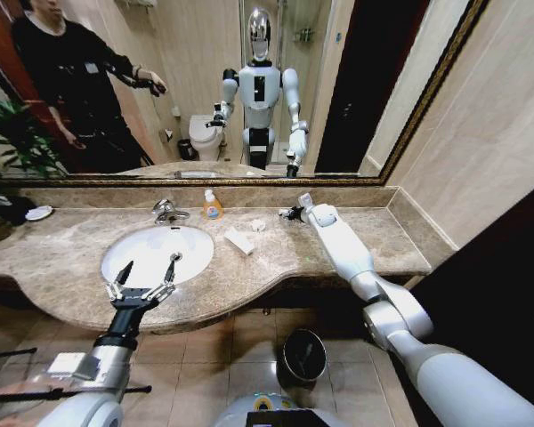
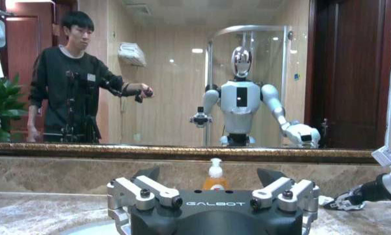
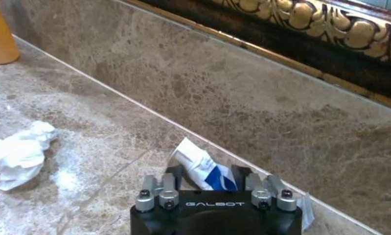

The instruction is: Pick up the trash from the sink and place it in the trash bin.

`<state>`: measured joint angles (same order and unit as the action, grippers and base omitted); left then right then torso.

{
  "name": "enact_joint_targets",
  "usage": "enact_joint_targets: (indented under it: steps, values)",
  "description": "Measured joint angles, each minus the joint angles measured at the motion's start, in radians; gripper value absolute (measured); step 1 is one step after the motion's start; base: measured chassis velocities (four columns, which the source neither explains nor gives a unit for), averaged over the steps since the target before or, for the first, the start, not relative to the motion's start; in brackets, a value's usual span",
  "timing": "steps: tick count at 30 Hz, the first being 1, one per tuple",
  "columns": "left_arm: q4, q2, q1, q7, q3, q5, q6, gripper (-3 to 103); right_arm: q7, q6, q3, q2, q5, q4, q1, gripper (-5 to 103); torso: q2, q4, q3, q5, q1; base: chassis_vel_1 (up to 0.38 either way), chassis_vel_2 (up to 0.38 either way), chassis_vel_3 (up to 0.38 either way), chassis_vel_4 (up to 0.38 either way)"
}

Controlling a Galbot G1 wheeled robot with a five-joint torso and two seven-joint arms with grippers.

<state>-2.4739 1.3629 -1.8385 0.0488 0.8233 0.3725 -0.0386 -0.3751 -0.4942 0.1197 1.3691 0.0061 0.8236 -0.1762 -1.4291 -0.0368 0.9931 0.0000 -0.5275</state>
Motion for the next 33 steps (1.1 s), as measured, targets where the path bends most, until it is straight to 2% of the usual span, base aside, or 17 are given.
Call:
enact_joint_targets:
  steps: [2,3,5,9,11,15,16,23,25,26,28,29,30,31,33]
  values:
    - [0.0,0.0,0.0,0.0,0.0,0.0,0.0,100,0.001,0.001,0.003,0.0,-0.001,-0.003,0.0,44,0.0,0.0,0.0,0.0,0.0,0.0,0.0,0.0,0.0]
    - [0.0,0.0,0.0,0.0,0.0,0.0,0.0,100,0.001,0.001,0.003,0.0,-0.001,-0.003,0.0,44,0.0,0.0,0.0,0.0,0.0,0.0,0.0,0.0,0.0]
    - [0.0,0.0,0.0,0.0,0.0,0.0,0.0,100,0.002,0.005,0.005,-0.001,-0.005,-0.003,-0.003,38,0.0,0.0,0.0,0.0,0.0,0.0,0.0,0.0,0.0]
    - [0.0,0.0,0.0,0.0,0.0,0.0,0.0,100,0.007,0.007,0.005,-0.001,-0.006,0.0,-0.01,37,0.0,0.0,0.0,0.0,0.0,0.0,0.0,0.0,0.0]
    - [0.0,0.0,0.0,0.0,0.0,0.0,0.0,100,0.027,0.008,0.003,-0.002,0.0,0.019,-0.021,27,0.0,-0.0001,0.0,0.0,0.0,0.0,0.0,0.0,0.0]
    - [0.0,0.0,0.0,0.0,0.0,0.0,0.0,100,0.044,0.004,-0.002,-0.009,0.018,0.046,-0.036,24,0.0,0.0,0.0,0.0,0.0,0.0,0.0,0.0,0.0]
    - [0.0,0.0,0.0,0.0,0.0,0.0,0.0,100,0.051,0.002,-0.004,-0.018,0.035,0.062,-0.046,16,0.0,-0.0001,0.0,0.0001,0.0,0.0,0.0,0.0,0.0]
    - [0.0,0.0,0.0,0.0,0.0,0.0,0.0,100,0.083,-0.003,0.006,-0.046,0.095,0.145,-0.092,2,0.0,-0.0001,0.0,0.0003,0.0,0.0,0.0,0.0,0.0]
    - [0.0,0.0,0.0,0.0,0.0,0.0,0.0,100,0.091,-0.048,0.026,-0.106,0.151,0.29,-0.164,1,0.0,-0.0005,0.0,0.0001,0.0,0.0,0.0,0.0,0.0]
    - [0.0,0.0,0.0,0.0,0.0,0.0,0.0,100,0.091,-0.048,0.026,-0.106,0.151,0.29,-0.164,1,0.0,-0.0005,0.0,0.0001,0.0,0.0,0.0,0.0,0.0]
    - [0.0,0.0,0.0,0.0,0.0,0.0,0.0,100,0.095,-0.099,0.061,-0.191,0.216,0.486,-0.275,0,0.0,-0.0003,0.0,0.0002,0.0,0.0,0.0,0.0,0.0]
    - [0.0,0.0,0.0,0.0,0.0,0.0,0.0,100,0.095,-0.099,0.061,-0.191,0.216,0.486,-0.275,0,0.0,-0.0003,0.0,0.0002,0.0,0.0,0.0,0.0,0.0]
    - [0.0,0.0,0.0,0.0,0.0,0.0,0.0,100,0.096,-0.124,0.087,-0.234,0.244,0.587,-0.335,0,0.0,0.0003,0.0,0.0007,0.0,0.0,0.0,0.0,0.0]
    - [0.0,0.0,0.0,0.0,0.0,0.0,0.0,100,0.096,-0.124,0.087,-0.234,0.244,0.587,-0.335,0,0.0,0.0003,0.0,0.0007,0.0,0.0,0.0,0.0,0.0]
    - [0.0,0.0,0.0,0.0,0.0,0.0,0.0,100,0.116,-0.174,0.167,-0.346,0.31,0.84,-0.486,0,0.0,0.0002,0.0,0.0002,0.0,0.0,0.0,0.0,0.0]
